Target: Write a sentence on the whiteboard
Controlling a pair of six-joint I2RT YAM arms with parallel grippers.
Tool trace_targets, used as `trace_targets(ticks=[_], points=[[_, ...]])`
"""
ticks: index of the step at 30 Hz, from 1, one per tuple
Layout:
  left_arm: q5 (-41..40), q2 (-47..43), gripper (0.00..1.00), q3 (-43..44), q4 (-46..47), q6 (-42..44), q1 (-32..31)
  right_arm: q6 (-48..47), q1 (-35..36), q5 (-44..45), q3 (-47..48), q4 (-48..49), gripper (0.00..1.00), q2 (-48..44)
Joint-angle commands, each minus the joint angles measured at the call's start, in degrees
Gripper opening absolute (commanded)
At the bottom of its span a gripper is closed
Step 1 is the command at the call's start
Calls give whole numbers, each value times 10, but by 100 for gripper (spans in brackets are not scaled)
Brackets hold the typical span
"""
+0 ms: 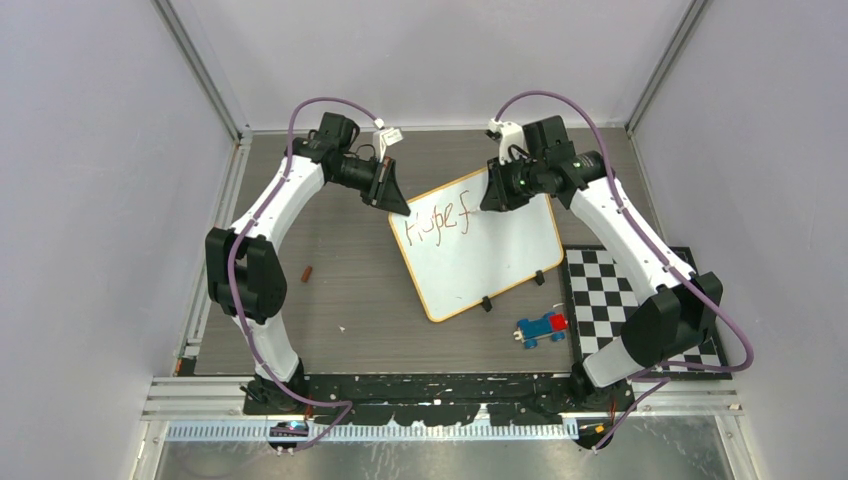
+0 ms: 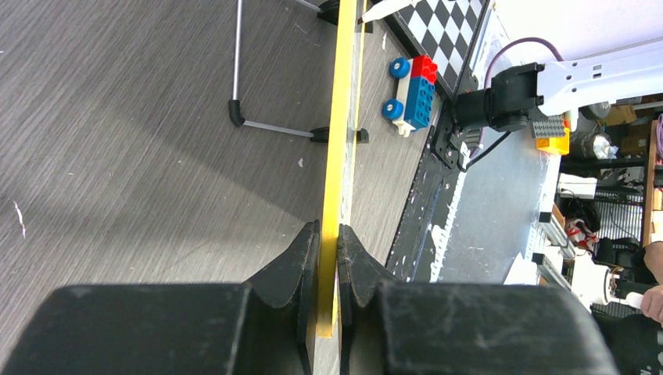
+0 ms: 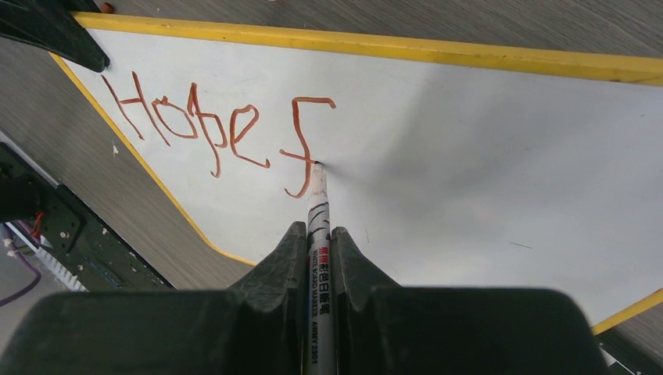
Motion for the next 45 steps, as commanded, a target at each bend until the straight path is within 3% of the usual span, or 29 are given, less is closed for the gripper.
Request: trace_targets(ticks=[1, 21, 29, 45], points=[[-7, 0, 0, 9, -11, -4, -10, -8, -7, -2, 26, 20, 0, -23], [-11, 0, 0, 10, -12, -1, -11, 3, -19, -13, 46, 23, 0, 4], [-10, 1, 0, 10, -14, 0, -12, 1, -10, -15, 6, 22, 0, 0], [-11, -1, 0, 10, -15, 1, -12, -41, -31, 33, 10, -10, 0, -19]])
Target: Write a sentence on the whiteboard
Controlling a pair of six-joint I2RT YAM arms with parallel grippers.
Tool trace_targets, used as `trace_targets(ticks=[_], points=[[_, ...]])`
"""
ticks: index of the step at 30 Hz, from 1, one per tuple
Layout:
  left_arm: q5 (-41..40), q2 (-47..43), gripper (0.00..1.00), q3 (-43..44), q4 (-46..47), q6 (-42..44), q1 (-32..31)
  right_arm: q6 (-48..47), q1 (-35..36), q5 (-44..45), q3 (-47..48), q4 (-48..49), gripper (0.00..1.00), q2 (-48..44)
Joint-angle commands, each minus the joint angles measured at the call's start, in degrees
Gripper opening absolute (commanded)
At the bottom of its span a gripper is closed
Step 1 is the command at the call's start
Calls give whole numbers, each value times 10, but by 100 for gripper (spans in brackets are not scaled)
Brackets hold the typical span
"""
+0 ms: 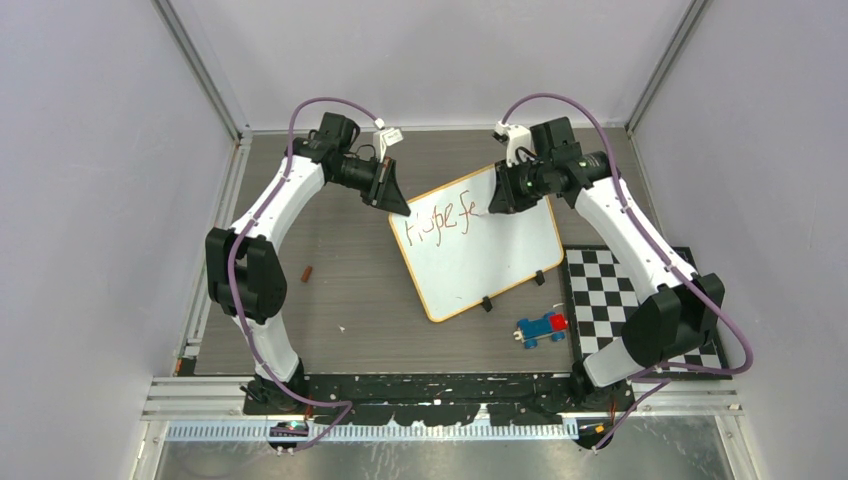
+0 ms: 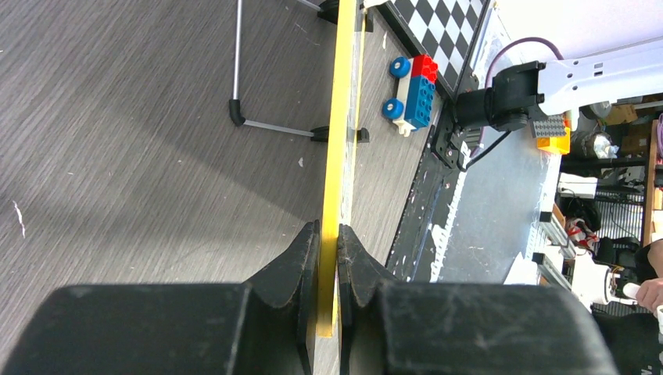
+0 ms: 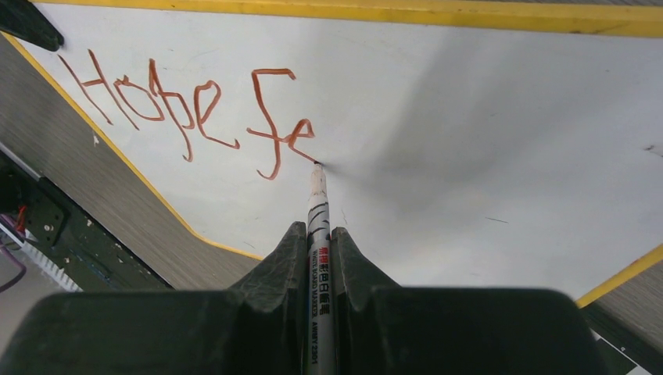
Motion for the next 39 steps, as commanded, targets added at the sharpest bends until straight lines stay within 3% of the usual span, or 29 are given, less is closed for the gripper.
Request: trace_targets(ticks=[1, 10, 23, 39], points=[[-11, -1, 0, 11, -13, 0, -10, -22, -10, 37, 24, 7, 0, -14], [-10, -1, 0, 12, -15, 0, -10, 0, -5, 16, 71, 16, 0, 15], [-10, -2, 0, 11, -16, 2, -10, -1, 26, 20, 65, 12, 0, 13], [-8, -2, 0, 11, -16, 2, -10, -21, -10, 11, 72, -6, 0, -14]])
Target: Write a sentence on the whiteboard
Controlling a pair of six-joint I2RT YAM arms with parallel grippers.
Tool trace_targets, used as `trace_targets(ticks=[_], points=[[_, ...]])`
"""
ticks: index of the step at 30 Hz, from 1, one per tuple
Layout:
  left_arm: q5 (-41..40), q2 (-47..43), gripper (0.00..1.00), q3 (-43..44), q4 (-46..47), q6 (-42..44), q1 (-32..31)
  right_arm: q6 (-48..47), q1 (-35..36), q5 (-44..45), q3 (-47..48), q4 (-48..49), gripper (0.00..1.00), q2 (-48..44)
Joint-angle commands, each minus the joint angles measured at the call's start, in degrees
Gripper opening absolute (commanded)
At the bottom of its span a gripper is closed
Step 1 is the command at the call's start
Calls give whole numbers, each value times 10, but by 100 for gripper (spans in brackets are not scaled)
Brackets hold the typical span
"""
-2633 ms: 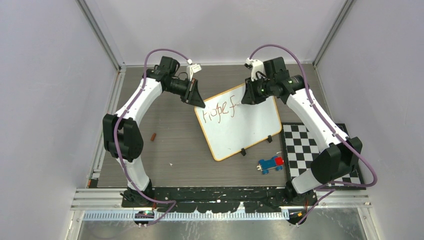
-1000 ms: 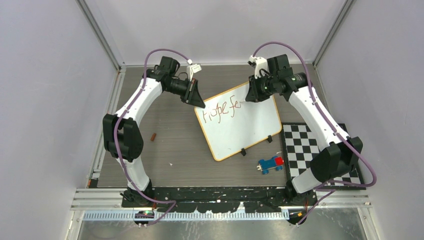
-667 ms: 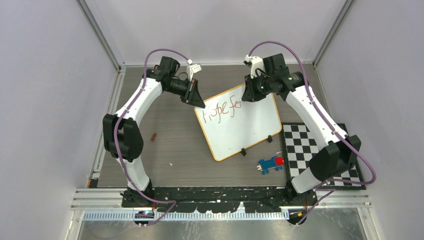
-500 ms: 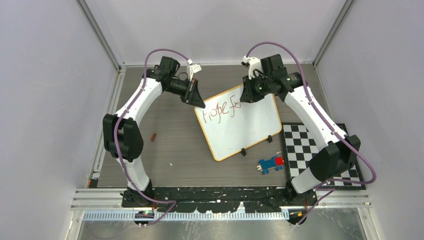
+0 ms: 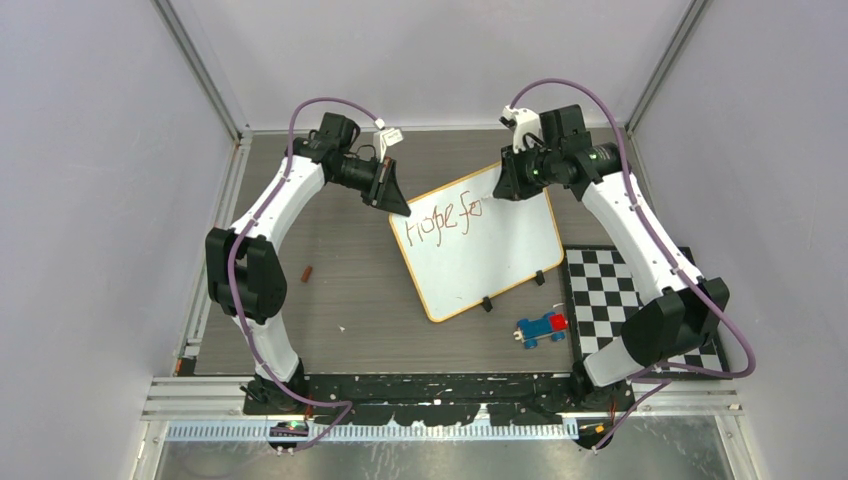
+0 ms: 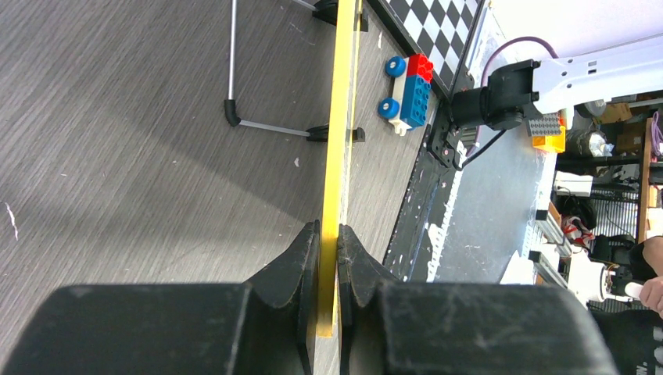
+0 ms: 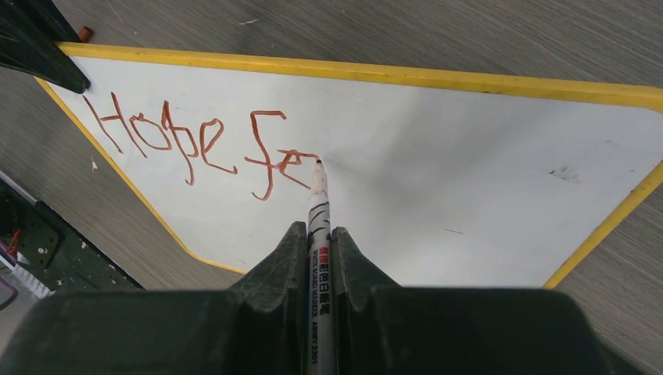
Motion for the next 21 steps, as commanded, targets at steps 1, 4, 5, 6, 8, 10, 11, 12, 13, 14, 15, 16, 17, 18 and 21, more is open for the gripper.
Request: trace_targets(ticks=[1, 4, 5, 6, 8, 10, 11, 12, 13, 14, 15, 16, 17, 18, 21], points=[[-14, -2, 0, 11, -14, 2, -10, -15, -1, 3, 20, 8, 0, -14], [-15, -2, 0, 11, -14, 3, -10, -15, 0, 5, 21, 17, 0, -7], [-15, -2, 0, 10, -14, 3, -10, -14, 0, 4, 23, 19, 0, -4], [-15, -3, 0, 11, -15, 3, -10, -14, 0, 4, 25, 19, 0, -1], [-15, -2, 0, 11, -15, 4, -10, -14, 0, 5, 28, 20, 0, 5], [-16, -2, 0, 10, -16, 4, -10, -15, 0, 10, 29, 20, 0, 9], [-16, -2, 0, 9, -16, 6, -10, -17, -1, 12, 29, 20, 0, 10], [-16, -2, 0, 9, -17, 7, -10, -18, 0, 14, 28, 20, 0, 10], [-16, -2, 0, 10, -17, 6, -10, -19, 0, 16, 26, 21, 0, 10], [-16, -1, 0, 10, -18, 7, -10, -20, 0, 20, 24, 22, 0, 10], [-16, 1, 0, 11, -19, 7, -10, -20, 0, 23, 22, 22, 0, 10], [-17, 1, 0, 11, -20, 8, -10, -22, 0, 26, 19, 22, 0, 10], [-16, 2, 0, 12, -21, 8, -10, -23, 0, 30, 17, 22, 0, 9], [-17, 2, 0, 12, -21, 8, -10, -24, 0, 34, 14, 21, 0, 7], [-19, 3, 0, 13, -21, 9, -10, -27, -1, 41, 3, 19, 0, -1]])
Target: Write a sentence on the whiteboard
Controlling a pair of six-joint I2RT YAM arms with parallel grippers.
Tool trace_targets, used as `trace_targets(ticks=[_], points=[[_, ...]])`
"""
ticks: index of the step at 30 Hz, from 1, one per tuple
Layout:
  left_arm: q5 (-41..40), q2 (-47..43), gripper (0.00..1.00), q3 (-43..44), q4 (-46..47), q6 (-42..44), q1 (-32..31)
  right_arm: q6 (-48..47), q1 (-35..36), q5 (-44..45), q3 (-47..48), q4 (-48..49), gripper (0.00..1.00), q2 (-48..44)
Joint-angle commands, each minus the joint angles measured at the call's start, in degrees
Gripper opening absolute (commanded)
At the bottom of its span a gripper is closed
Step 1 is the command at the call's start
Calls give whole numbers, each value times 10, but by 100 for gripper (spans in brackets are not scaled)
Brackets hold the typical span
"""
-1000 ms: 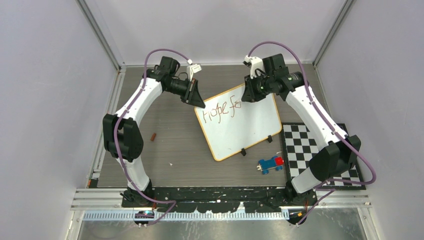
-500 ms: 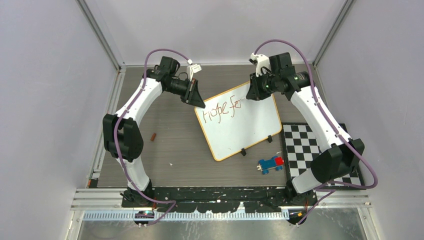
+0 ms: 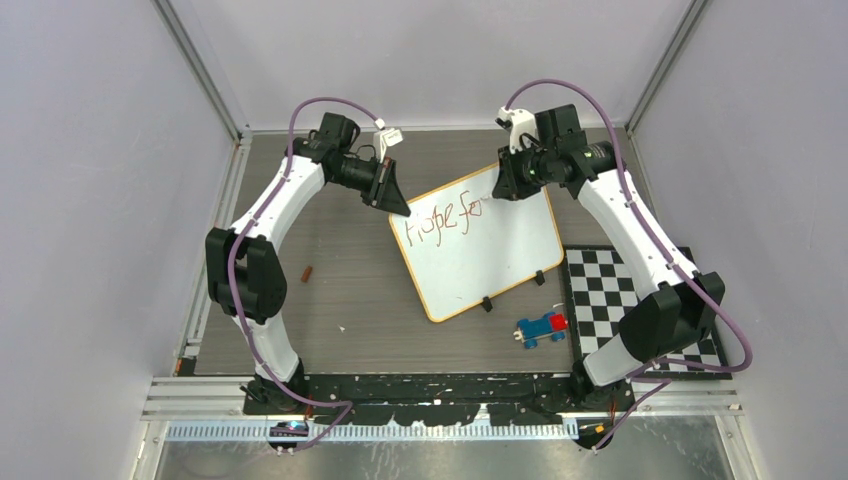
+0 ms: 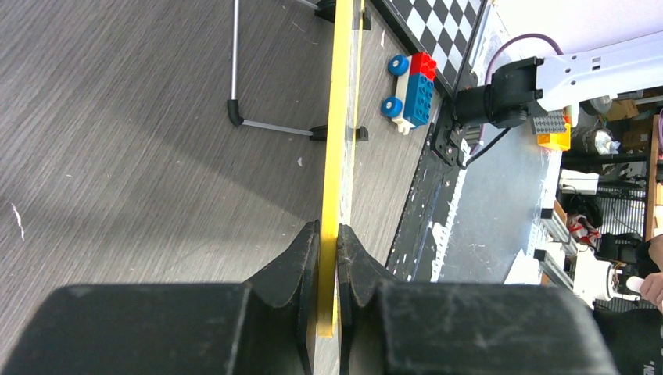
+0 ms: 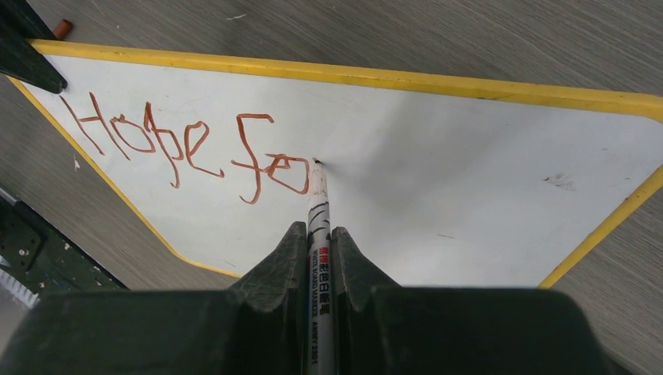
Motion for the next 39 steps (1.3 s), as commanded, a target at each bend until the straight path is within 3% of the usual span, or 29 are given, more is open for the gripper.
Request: trace_targets(ticks=[1, 12, 39], points=[[-18, 2, 0, 13, -20, 2, -10, -16, -1, 27, -7, 18, 0, -17], [-19, 5, 0, 16, -21, 3, -10, -8, -1, 13, -72, 20, 0, -49], [-28, 26, 0, 37, -35, 14, -10, 3, -25, 15, 6, 31, 0, -12]])
